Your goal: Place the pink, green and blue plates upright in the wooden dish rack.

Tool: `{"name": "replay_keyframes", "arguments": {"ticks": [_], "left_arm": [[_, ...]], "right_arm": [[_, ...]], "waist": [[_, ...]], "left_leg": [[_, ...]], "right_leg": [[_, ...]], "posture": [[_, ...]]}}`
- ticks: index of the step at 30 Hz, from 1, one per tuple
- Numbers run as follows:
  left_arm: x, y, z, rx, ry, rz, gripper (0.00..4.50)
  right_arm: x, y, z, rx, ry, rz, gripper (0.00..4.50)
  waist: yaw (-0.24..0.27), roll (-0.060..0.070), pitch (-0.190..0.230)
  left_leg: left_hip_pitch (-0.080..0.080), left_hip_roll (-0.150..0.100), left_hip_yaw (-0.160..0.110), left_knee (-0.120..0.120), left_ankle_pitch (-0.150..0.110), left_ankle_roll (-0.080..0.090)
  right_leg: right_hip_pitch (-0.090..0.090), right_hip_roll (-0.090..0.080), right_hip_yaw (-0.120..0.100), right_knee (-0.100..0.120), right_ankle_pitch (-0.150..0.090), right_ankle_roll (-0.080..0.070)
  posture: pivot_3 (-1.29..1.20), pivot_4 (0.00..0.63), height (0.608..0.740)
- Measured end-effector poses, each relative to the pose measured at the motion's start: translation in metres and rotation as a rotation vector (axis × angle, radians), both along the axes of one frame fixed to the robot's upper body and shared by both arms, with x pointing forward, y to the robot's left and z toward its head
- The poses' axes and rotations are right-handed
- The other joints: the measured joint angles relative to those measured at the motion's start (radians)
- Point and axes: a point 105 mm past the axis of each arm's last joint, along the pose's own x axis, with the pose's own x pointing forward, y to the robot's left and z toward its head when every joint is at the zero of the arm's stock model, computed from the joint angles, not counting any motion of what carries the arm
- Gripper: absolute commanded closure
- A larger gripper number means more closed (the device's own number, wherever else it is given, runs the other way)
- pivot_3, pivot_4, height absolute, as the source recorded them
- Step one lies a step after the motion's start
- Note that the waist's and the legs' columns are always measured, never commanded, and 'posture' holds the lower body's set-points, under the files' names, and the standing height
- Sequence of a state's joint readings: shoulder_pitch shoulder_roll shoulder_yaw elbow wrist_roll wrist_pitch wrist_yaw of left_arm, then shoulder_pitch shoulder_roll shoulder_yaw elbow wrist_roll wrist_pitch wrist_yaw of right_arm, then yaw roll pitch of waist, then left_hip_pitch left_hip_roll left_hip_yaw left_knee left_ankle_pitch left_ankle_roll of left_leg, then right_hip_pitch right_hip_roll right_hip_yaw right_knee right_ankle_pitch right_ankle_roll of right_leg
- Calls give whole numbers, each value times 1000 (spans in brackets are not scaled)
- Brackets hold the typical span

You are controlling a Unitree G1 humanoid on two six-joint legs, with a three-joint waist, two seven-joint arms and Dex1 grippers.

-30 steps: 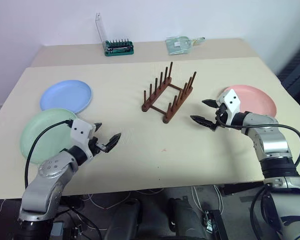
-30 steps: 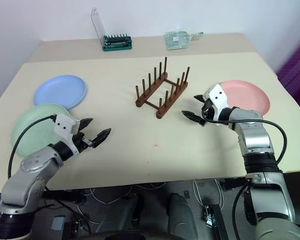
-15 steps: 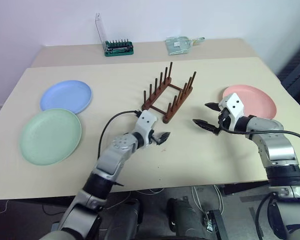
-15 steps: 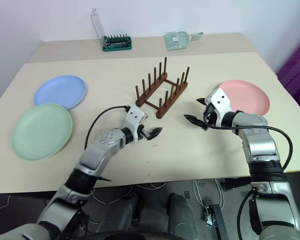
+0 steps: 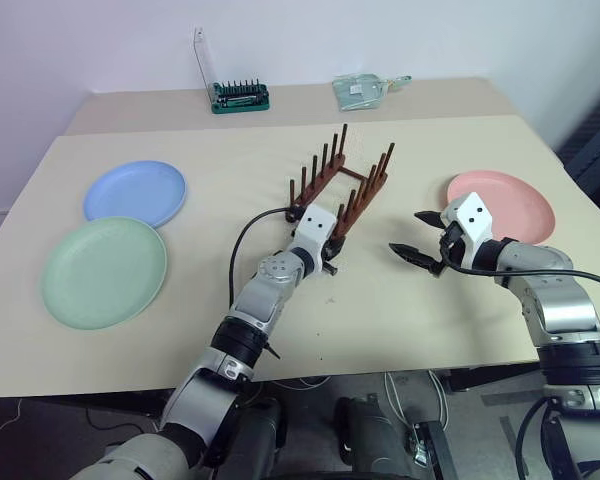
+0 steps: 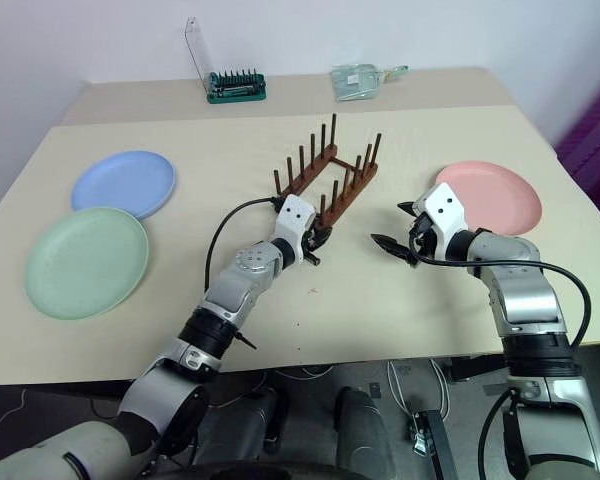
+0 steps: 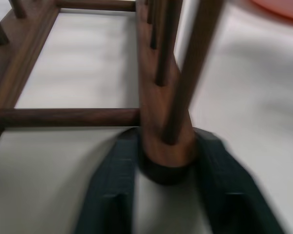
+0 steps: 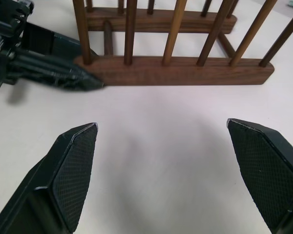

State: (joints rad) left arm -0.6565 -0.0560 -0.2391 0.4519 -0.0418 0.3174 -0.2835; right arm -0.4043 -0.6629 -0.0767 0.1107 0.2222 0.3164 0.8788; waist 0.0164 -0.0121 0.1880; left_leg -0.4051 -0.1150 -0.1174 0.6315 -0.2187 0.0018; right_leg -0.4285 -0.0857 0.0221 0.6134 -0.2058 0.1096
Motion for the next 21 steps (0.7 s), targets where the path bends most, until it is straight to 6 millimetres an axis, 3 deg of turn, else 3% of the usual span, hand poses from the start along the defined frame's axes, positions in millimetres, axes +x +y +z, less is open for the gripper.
{"name": "replay_keyframes", "arguments": {"ticks": [5,15,21], "left_arm": [[0,9,-2,33,-41,-30,3735],[-41,66,-6,166,-67,-554,3735],[-42,65,1,184,-71,-670,3735]], "right_arm": [[-5,-5,-5,-36,19,7,136],[-22,-17,-18,-101,85,35,136],[-33,-24,-31,-108,124,31,136]], "waist": [[-2,0,0],[-2,1,0],[-3,1,0]], "left_leg": [[0,0,0,0,0,0],[-1,1,1,-1,0,0],[-2,0,1,0,0,1]], "right_leg": [[0,0,0,0,0,0],[-2,1,1,0,0,-1],[-2,0,1,-1,1,-1]], "posture": [[0,150,740],[0,150,740],[0,150,740]]}}
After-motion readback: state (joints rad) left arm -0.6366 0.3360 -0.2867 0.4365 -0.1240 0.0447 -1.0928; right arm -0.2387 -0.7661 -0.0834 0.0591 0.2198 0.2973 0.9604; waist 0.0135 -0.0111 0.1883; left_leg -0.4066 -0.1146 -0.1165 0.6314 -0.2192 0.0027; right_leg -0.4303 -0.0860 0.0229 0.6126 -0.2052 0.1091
